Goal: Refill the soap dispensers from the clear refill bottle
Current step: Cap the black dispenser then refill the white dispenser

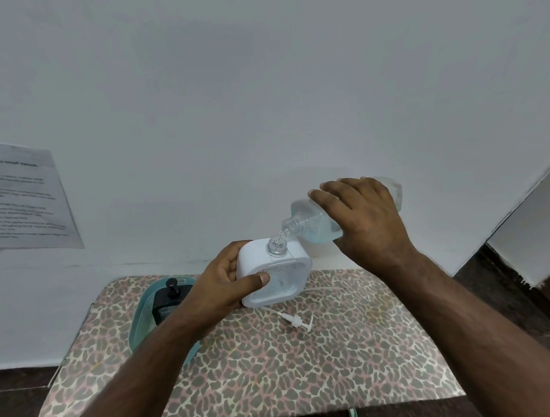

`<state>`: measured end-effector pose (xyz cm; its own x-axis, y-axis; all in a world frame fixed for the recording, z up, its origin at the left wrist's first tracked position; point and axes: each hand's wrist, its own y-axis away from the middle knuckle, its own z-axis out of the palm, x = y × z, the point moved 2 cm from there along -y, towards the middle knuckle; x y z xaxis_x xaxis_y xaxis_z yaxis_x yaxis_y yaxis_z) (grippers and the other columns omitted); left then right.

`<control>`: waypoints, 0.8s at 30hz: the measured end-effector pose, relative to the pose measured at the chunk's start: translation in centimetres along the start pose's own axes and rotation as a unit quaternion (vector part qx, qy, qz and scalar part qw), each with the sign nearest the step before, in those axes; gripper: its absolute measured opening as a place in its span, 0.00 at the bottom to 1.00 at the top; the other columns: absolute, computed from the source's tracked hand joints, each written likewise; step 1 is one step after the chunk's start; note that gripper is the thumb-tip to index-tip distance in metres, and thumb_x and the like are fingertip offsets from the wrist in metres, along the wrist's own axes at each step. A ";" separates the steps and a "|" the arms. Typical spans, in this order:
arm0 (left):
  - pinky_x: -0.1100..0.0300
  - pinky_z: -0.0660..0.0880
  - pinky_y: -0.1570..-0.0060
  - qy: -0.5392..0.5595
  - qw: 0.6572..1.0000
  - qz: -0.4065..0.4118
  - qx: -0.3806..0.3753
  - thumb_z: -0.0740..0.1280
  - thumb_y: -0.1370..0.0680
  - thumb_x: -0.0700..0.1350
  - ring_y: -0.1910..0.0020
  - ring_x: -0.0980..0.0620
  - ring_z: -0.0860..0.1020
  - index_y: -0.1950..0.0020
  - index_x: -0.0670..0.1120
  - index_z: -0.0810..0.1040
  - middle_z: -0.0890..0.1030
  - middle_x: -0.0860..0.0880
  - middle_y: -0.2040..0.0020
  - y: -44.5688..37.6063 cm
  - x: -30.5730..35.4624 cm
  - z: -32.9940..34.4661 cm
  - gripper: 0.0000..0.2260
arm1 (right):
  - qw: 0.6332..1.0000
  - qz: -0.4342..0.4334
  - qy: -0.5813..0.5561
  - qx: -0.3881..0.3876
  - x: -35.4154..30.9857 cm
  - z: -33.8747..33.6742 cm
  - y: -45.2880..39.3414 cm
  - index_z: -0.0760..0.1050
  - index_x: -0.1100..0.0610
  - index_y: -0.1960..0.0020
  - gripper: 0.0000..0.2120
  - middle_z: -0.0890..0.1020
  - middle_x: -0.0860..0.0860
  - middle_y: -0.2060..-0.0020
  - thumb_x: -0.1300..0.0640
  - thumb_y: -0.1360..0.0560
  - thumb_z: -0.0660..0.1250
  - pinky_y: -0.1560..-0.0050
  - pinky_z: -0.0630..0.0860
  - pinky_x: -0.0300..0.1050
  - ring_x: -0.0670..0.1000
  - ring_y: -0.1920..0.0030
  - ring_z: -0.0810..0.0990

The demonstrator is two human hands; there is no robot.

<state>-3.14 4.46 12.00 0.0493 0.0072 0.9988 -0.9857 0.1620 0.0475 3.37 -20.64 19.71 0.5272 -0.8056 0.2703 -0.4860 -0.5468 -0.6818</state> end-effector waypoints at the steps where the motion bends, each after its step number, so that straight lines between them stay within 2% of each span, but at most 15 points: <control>1: 0.52 0.85 0.55 -0.003 1.000 0.001 0.001 0.73 0.21 0.41 0.45 0.51 0.86 0.34 0.58 0.77 0.86 0.54 0.44 0.0 0.0 0.0 0.19 | 1.000 -0.001 0.001 0.000 0.0 0.0 0.0 0.75 0.53 0.32 0.28 0.82 0.55 0.38 0.64 0.30 0.75 0.38 0.72 0.62 0.61 0.39 0.80; 8: 0.50 0.84 0.55 -0.008 1.000 0.002 0.003 0.76 0.24 0.45 0.47 0.51 0.86 0.36 0.60 0.77 0.86 0.55 0.44 -0.2 -0.3 -0.1 0.20 | 1.000 -0.004 0.004 -0.003 0.0 -0.1 -0.2 0.75 0.53 0.32 0.29 0.82 0.55 0.38 0.63 0.31 0.76 0.38 0.72 0.63 0.61 0.38 0.79; 11: 0.50 0.85 0.55 -0.002 1.000 0.002 0.003 0.75 0.22 0.42 0.46 0.49 0.86 0.35 0.59 0.77 0.86 0.54 0.44 -0.2 -0.3 -0.1 0.19 | 1.000 -0.006 0.004 -0.005 -0.1 -0.1 -0.3 0.75 0.54 0.32 0.29 0.82 0.55 0.38 0.63 0.31 0.76 0.38 0.72 0.63 0.61 0.38 0.79; 17: 0.43 0.85 0.50 -0.008 1.000 0.000 0.005 0.76 0.23 0.45 0.43 0.46 0.85 0.34 0.60 0.76 0.85 0.52 0.42 -0.3 -0.3 -0.4 0.21 | 1.000 -0.004 0.006 -0.021 0.0 -0.2 -0.4 0.74 0.53 0.31 0.31 0.81 0.56 0.36 0.62 0.32 0.77 0.37 0.71 0.64 0.61 0.37 0.79; 22: 0.34 0.83 0.48 -0.027 1.000 0.000 0.005 0.75 0.29 0.51 0.45 0.46 0.85 0.35 0.62 0.77 0.85 0.55 0.43 -0.2 -0.2 -0.5 0.23 | 1.000 -0.006 0.008 -0.023 0.2 -0.1 -0.5 0.73 0.53 0.31 0.30 0.81 0.55 0.36 0.63 0.31 0.75 0.36 0.71 0.64 0.61 0.37 0.79; 24: 0.34 0.83 0.48 -0.025 1.000 -0.002 0.006 0.75 0.28 0.51 0.44 0.45 0.85 0.34 0.61 0.76 0.85 0.53 0.42 -0.2 -0.3 -0.5 0.24 | 1.000 -0.006 0.009 -0.024 0.1 -0.1 -0.5 0.74 0.53 0.31 0.30 0.81 0.55 0.36 0.63 0.31 0.75 0.36 0.71 0.64 0.61 0.37 0.79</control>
<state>-2.88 4.96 11.68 0.0447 -0.0432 0.9981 -0.9875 0.1495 0.0507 3.59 -20.50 20.14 0.5209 -0.8027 0.2905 -0.5128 -0.5663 -0.6452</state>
